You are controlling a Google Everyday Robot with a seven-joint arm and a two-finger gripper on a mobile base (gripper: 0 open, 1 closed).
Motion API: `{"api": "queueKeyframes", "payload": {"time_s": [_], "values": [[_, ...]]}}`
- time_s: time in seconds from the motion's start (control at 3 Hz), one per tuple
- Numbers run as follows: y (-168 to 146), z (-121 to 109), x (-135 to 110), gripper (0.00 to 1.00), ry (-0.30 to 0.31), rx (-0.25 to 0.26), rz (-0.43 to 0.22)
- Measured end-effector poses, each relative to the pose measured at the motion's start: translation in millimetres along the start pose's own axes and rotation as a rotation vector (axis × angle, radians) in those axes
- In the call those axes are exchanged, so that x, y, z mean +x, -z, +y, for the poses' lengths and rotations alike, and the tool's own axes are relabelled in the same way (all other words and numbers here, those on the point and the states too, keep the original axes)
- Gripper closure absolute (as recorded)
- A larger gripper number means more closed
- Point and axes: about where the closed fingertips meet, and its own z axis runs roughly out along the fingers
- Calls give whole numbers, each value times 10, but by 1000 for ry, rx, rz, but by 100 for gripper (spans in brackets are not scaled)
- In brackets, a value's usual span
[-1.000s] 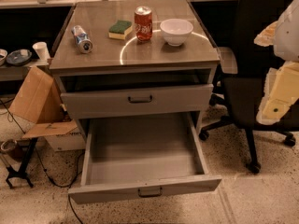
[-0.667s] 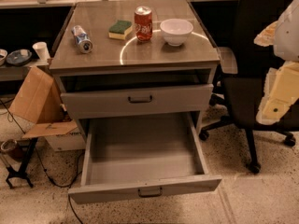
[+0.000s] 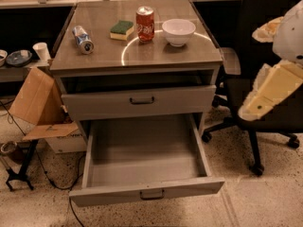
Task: Place sponge into middle drawer
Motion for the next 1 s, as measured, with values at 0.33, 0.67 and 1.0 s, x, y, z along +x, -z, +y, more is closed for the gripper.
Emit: {"api": "queueKeyframes", "payload": {"time_s": [0.33,0.67,1.0], "values": [[-84,30,-617,0,-18,3,-179],[-228,79,-1473,0,20,-23,-317],[-478,101,-2083,0,69,-66,-360]]}}
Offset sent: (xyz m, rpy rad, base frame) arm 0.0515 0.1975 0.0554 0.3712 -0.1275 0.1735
